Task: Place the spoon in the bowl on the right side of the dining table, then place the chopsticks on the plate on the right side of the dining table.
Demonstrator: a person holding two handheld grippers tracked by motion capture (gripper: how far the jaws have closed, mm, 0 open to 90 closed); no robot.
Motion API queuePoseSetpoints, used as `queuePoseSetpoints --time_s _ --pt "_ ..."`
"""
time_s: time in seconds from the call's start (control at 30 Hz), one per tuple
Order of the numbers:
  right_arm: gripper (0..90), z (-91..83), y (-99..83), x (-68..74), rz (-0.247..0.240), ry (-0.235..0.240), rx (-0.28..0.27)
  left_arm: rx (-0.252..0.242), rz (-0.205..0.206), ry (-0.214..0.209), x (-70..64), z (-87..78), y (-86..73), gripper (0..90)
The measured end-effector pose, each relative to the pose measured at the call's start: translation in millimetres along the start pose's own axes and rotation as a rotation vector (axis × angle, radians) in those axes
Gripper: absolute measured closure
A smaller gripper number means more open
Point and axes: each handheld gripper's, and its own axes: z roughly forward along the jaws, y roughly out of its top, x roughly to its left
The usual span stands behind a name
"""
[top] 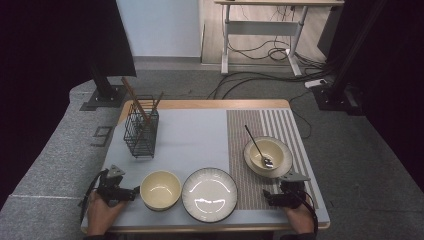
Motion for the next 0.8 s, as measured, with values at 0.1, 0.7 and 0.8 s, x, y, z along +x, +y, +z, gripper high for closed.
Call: queuePoseSetpoints --time_s 0.1,0.7,0.8 --pt "2.8 0.0 -0.1 0.0 0.0 0.0 -0.001 0.0 0.0 0.0 -0.1 0.0 0.0 0.0" --pt "3.3 -1.0 1.0 0.9 -0.001 -0.003 0.011 0.0 0.0 0.0 0.1 0.0 0.0 0.1" --pt "4.3 -1.9 2.3 1.8 0.008 -0.005 0.024 0.0 0.0 0.0 0.0 0.0 0.0 0.1"
